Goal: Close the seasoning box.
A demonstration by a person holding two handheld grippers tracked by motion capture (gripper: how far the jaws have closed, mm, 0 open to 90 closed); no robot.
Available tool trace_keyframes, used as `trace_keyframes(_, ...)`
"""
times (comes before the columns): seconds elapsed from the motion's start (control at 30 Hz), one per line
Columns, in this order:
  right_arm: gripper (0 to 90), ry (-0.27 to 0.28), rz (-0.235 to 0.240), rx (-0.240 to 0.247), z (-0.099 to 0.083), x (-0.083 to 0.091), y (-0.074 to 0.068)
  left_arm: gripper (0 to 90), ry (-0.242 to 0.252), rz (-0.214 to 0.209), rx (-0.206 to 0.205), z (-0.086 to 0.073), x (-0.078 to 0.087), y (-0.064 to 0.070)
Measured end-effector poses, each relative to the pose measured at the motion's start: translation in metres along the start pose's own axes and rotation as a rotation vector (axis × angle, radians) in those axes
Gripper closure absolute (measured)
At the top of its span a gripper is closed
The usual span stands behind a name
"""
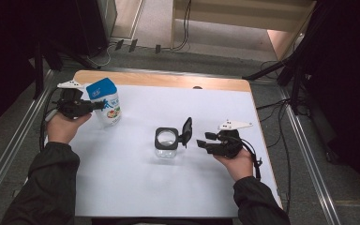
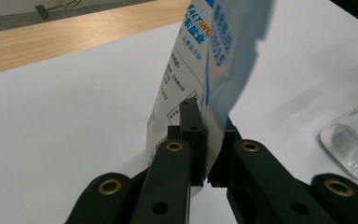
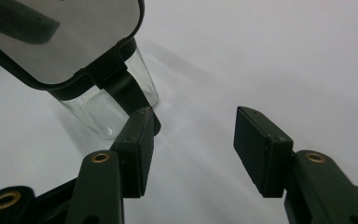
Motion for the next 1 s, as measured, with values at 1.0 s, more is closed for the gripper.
trace_keyframes(1.0,66.0,0.069,0.128,0.078,0.014,0.026,-0.093,90.0,0.007,-0.120,0.025,0.031,0.019,0.046)
Point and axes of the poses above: each handheld gripper's, and its own axes: x roughly backward along the jaws, z roughly out of its top, y roughly to its right, the point moved 7 cm from there along -x, roughly forward along the jaws, and after that the axes turned 14 degrees about y, right-handed, at the moved point
